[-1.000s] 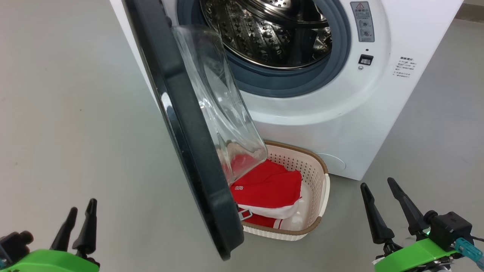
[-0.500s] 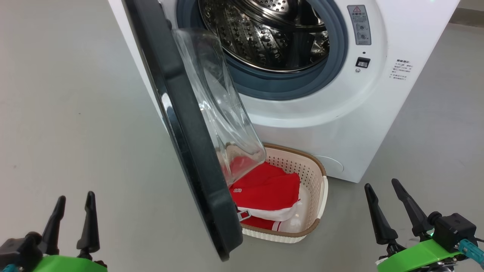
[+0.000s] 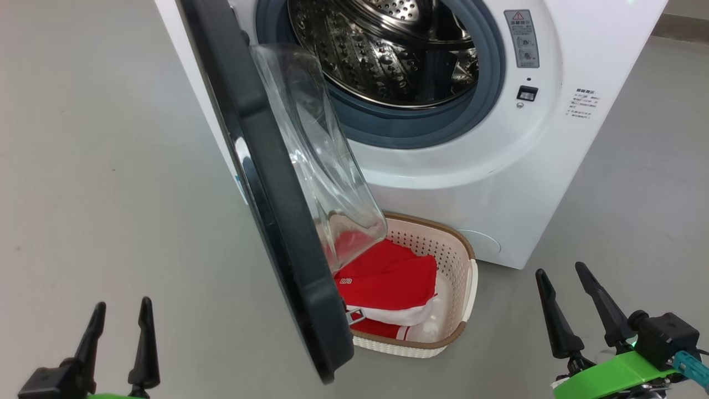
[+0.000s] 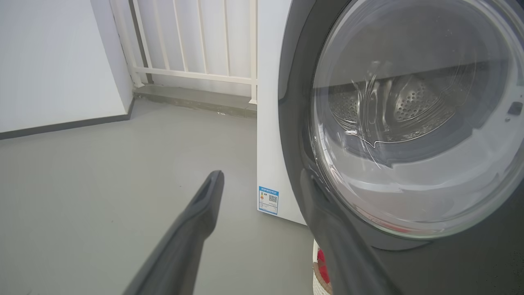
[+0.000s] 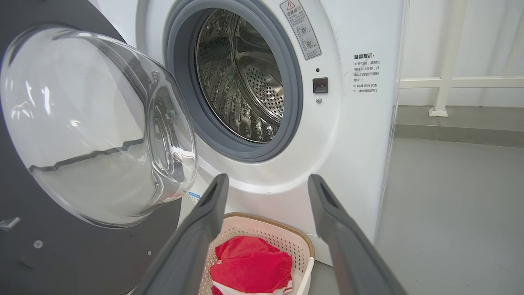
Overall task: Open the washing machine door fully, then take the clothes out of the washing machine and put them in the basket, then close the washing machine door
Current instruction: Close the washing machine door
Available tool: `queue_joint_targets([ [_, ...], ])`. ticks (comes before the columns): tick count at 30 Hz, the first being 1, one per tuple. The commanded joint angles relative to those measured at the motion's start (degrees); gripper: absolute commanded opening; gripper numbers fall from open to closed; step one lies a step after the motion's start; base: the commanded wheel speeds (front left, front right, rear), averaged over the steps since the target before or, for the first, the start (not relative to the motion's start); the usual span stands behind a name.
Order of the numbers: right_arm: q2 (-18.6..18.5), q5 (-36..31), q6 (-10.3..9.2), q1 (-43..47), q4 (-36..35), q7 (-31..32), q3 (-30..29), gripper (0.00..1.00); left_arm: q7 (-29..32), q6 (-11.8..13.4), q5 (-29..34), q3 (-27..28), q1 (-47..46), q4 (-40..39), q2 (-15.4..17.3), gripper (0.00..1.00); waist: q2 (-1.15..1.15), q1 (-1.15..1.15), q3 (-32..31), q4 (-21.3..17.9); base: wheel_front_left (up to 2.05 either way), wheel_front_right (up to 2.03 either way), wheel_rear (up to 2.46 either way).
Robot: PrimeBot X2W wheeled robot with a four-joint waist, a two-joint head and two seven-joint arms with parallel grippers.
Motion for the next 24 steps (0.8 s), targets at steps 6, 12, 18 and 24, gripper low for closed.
queue_joint_targets([
  [6, -0.4, -0.2, 0.37, -0.1, -1.5, -0.4, 0.8, 1.0, -0.5, -0.3, 1.3, 2.7, -0.7, -1.3, 0.4, 1.0, 0.0, 0.0, 0.1, -0.1, 0.0, 0.0, 0.0],
  [12, -0.4, -0.3, 0.37, -0.1, -1.5, -0.4, 0.8, 1.0, -0.5, -0.3, 1.2, 2.8, -0.8, -1.5, 0.3, 1.0, 0.0, 0.0, -0.1, 0.0, 0.0, 0.0, 0.0],
  [18, -0.4, -0.2, 0.37, -0.2, -1.4, -0.4, 0.8, 1.0, -0.5, -0.3, 1.1, 2.8, -0.8, -1.7, 0.3, 1.0, 0.0, 0.0, -0.1, -0.1, 0.0, 0.0, 0.0],
  [24, -0.3, -0.2, 0.37, -0.3, -1.4, -0.4, 0.8, 1.0, -0.5, -0.3, -2.2, 2.1, -1.1, -2.4, 0.1, 0.79, 0.0, 0.0, -0.2, -0.3, 0.0, 0.0, 0.0],
])
